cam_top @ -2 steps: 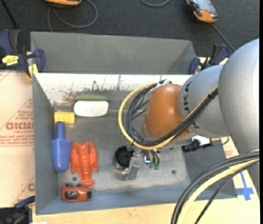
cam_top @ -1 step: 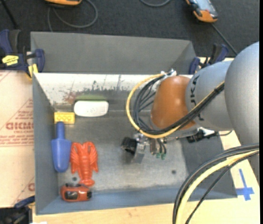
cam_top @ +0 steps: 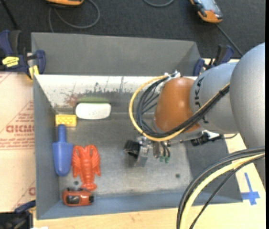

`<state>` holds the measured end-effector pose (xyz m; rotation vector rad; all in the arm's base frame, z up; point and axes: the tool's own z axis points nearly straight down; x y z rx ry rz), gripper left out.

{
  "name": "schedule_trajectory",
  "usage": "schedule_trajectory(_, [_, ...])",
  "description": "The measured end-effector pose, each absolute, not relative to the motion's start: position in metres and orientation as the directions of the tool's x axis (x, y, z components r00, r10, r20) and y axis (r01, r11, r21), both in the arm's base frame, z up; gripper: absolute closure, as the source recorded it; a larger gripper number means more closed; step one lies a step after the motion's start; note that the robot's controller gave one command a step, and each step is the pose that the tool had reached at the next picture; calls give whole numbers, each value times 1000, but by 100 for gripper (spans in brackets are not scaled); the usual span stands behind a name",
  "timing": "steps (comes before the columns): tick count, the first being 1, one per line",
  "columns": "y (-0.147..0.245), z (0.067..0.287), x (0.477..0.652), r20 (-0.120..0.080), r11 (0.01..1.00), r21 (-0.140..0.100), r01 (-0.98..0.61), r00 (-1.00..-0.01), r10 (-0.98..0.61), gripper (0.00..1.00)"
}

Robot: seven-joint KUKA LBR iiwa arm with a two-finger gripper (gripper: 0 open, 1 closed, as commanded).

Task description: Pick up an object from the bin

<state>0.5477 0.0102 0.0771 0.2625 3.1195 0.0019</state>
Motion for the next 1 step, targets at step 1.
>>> schedule_trajectory(1, [17, 215, 549, -5, 990, 1, 138, -990, 138, 100])
